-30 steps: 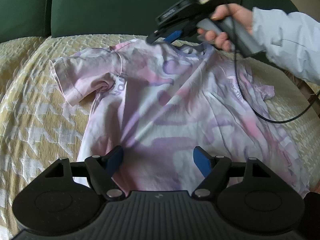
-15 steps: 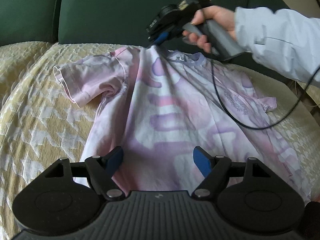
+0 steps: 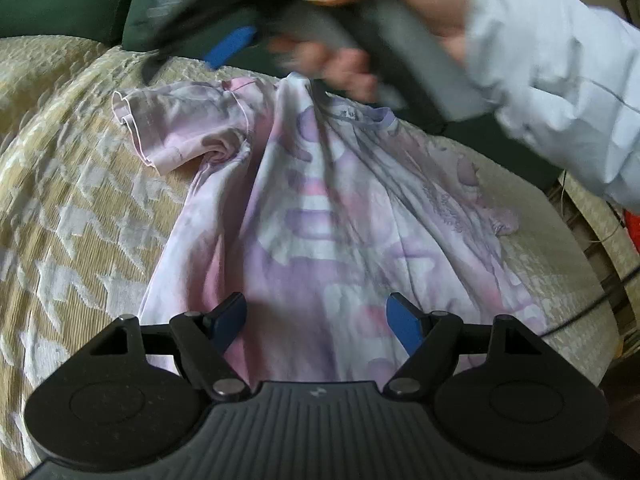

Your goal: Fold clothes

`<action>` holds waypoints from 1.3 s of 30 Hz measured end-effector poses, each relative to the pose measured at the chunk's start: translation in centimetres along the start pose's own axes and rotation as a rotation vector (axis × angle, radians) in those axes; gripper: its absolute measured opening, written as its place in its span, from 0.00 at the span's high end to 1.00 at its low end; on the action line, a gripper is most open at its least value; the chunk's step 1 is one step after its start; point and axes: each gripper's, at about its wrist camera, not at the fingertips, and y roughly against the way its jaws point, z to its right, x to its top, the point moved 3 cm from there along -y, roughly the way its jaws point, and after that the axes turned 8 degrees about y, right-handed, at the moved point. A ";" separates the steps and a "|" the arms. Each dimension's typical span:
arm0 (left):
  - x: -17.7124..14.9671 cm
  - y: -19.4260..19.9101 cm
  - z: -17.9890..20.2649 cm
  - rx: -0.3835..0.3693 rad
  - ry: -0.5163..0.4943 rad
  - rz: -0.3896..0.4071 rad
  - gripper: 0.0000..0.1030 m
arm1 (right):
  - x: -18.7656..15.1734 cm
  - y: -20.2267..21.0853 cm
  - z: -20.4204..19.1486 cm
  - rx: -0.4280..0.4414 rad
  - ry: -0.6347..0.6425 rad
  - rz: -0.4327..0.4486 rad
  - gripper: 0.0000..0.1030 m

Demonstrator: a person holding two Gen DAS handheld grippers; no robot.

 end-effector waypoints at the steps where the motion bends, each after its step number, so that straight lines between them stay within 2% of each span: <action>1: -0.1 0.0 -0.1 -0.005 0.000 0.004 0.26 | 0.5 -0.9 -0.7 -0.001 -0.018 -0.013 0.00; 8: -0.1 -0.2 -0.6 -0.043 -0.013 0.014 0.26 | 1.0 -6.4 -3.7 -0.066 -0.057 -0.114 0.00; 14: 0.1 -0.1 -1.2 -0.083 0.005 0.012 0.26 | 1.8 -6.8 -2.8 -0.099 -0.124 -0.121 0.00; 17: 0.2 0.1 -1.5 -0.099 0.017 0.013 0.26 | 2.0 -6.8 -1.0 -0.041 -0.219 -0.125 0.00; 21: 0.6 0.7 -2.0 -0.070 0.027 0.054 0.26 | 3.6 -6.1 0.7 0.000 -0.321 -0.048 0.00; 24: 1.0 1.3 -3.0 -0.019 0.061 0.093 0.26 | 5.8 -6.6 1.3 -0.003 -0.338 -0.002 0.00; 29: 1.7 2.6 -4.7 0.014 0.134 0.160 0.25 | 8.0 -9.2 1.6 -0.033 -0.340 -0.012 0.00; 34: 1.8 2.4 -5.1 0.024 0.152 0.146 0.26 | 8.3 -11.2 1.8 -0.022 -0.346 -0.038 0.00; 39: 1.5 2.5 -4.8 0.042 0.122 0.154 0.25 | 8.0 -8.5 1.9 0.057 -0.312 -0.024 0.00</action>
